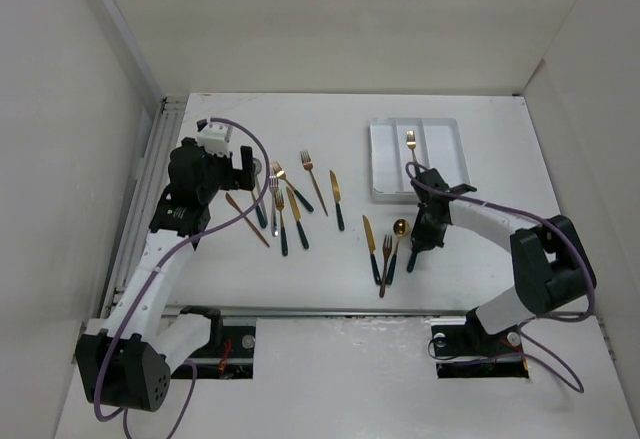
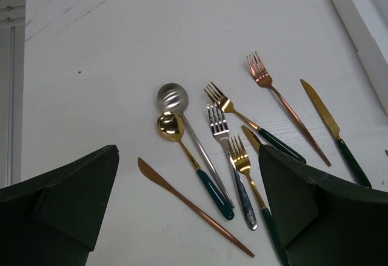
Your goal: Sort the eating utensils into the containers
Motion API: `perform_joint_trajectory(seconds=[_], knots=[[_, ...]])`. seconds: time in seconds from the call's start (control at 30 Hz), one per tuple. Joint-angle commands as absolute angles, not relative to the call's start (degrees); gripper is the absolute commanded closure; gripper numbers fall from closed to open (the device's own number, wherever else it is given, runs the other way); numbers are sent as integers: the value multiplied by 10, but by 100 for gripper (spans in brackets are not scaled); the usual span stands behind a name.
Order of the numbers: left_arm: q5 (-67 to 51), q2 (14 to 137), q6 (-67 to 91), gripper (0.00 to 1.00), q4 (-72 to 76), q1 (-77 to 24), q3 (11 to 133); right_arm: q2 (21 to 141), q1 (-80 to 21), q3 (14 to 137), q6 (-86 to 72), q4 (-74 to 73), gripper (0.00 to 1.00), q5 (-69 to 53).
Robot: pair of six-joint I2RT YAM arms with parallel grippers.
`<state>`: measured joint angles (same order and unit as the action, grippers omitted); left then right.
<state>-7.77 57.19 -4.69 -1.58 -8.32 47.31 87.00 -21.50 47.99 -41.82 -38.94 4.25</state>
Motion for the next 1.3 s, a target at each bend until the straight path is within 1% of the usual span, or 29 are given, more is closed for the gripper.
perform_joint_trajectory(seconds=[0.0, 0.1, 0.13, 0.2, 0.23, 0.27, 0.3, 0.37, 0.43, 0.47, 0.53, 0.57, 0.67, 0.7, 0.8, 1.0, 1.07, 1.1, 1.17, 1.2, 1.23, 1.27], knots=[[-47, 557, -6, 0, -16, -87, 468, 842, -224, 485, -416, -395, 100, 73], [-67, 557, -6, 0, -30, -87, 484, 800, -250, 536, -397, -453, 100, 114], [-86, 562, -6, 2, -37, -82, 492, 788, -257, 554, -386, -468, 100, 126], [-102, 568, -1, 3, -37, -82, 492, 771, -263, 615, -356, -489, 100, 155], [-102, 574, 15, 4, -37, -82, 492, 759, -263, 658, -322, -502, 100, 175], [-102, 581, 15, 4, -37, -82, 492, 759, -263, 658, -301, -502, 100, 175], [-102, 581, 38, 4, -37, -82, 492, 759, -252, 701, -274, -502, 100, 175], [-92, 598, 66, 6, -44, -82, 492, 779, -234, 745, -196, -495, 100, 175], [-87, 609, 82, 8, -50, -82, 498, 808, -202, 798, -134, -482, 100, 175], [-87, 616, 88, 8, -50, -82, 498, 845, -192, 816, -61, -482, 100, 167], [-87, 616, 93, 10, -50, -82, 498, 887, -166, 865, 0, -476, 100, 167], [-87, 622, 93, 10, -50, -82, 498, 930, -158, 878, 49, -468, 100, 167], [-65, 628, 105, 10, -50, -82, 498, 995, -130, 927, 99, -454, 100, 172], [-58, 628, 105, 10, -50, -77, 498, 1036, -124, 942, 106, -454, 100, 177], [-29, 635, 111, 11, -56, -76, 498, 1105, -90, 1000, 120, -460, 100, 171], [9, 662, 135, 13, -50, -54, 493, 1192, -65, 1060, 126, -441, 100, 171], [43, 679, 156, 17, -50, -40, 493, 1220, -65, 1068, 113, -441, 100, 171], [54, 686, 168, 24, -50, -40, 493, 1228, -65, 1068, 113, -441, 100, 171], [62, 700, 194, 30, -65, -33, 493, 1240, -65, 1068, 100, -436, 100, 166], [62, 705, 194, 31, -65, -27, 498, 1249, -65, 1068, 95, -436, 89, 166], [54, 712, 194, 32, -70, -27, 498, 1249, -65, 1068, 89, -436, 75, 173], [43, 712, 194, 32, -70, -27, 504, 1255, -65, 1068, 82, -436, 65, 180]])
